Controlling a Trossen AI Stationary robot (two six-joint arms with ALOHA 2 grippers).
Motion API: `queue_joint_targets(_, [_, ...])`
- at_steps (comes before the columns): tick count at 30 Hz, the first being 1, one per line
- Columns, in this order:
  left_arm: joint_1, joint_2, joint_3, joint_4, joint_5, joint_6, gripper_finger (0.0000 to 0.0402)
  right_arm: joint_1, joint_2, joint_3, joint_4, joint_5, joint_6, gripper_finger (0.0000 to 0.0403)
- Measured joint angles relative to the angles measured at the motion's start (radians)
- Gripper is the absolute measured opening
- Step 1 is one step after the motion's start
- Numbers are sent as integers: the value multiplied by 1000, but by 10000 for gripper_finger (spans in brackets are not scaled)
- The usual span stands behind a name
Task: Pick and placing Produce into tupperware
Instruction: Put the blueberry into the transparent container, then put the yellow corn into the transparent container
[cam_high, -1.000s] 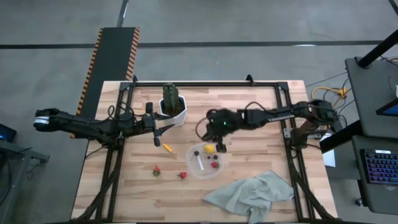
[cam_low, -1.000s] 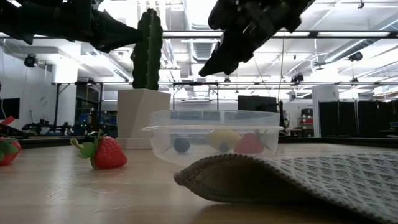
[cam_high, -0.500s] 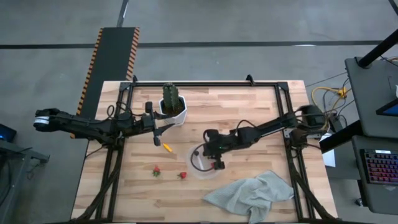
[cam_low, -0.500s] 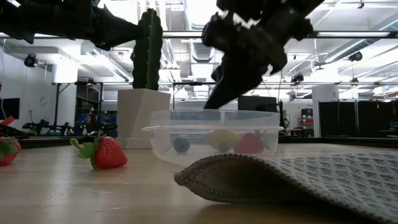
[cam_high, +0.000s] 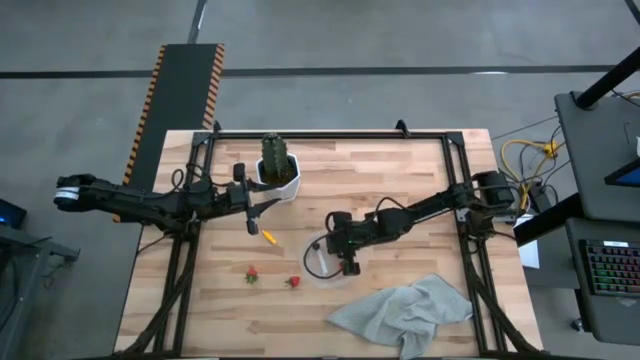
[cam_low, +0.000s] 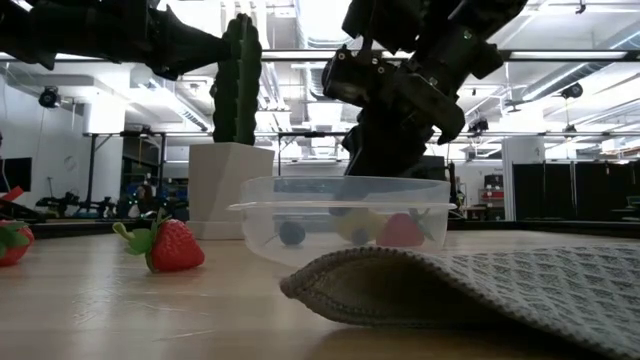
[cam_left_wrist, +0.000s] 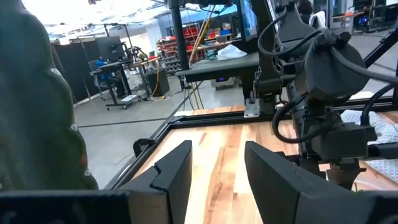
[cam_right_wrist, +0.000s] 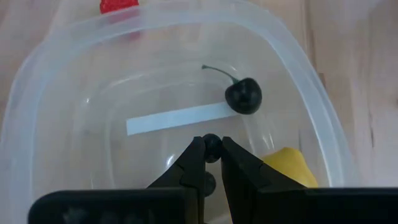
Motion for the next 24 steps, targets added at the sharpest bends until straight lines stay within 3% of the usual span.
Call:
queue_joint_targets(13, [0, 0, 0, -2, 12, -4, 135, 0, 18, 0, -7, -1, 7, 38])
queue_joint_targets(24, [0, 0, 0, -2, 23, -4, 135, 0, 15, 0, -5, -1, 10, 117])
